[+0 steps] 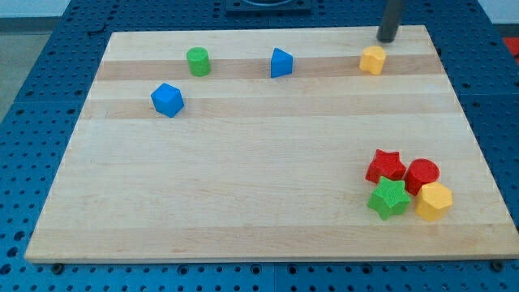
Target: Push the yellow heart to the red circle
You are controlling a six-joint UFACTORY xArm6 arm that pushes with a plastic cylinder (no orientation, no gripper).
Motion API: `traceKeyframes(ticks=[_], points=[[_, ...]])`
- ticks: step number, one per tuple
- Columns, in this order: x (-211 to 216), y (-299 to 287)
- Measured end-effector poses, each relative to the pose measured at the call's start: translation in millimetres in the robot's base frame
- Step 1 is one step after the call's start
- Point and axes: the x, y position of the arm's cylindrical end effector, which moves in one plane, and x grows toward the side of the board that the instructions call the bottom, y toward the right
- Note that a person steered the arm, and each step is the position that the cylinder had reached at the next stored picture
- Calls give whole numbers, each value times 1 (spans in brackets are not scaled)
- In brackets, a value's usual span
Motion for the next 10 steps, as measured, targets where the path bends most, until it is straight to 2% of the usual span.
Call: traceKeyframes(ticks=[2, 3, 5, 6, 8, 9, 10], points=[[80, -12], [107, -12], [82, -47], [90, -82], [166, -86], [172, -93], [159, -122]])
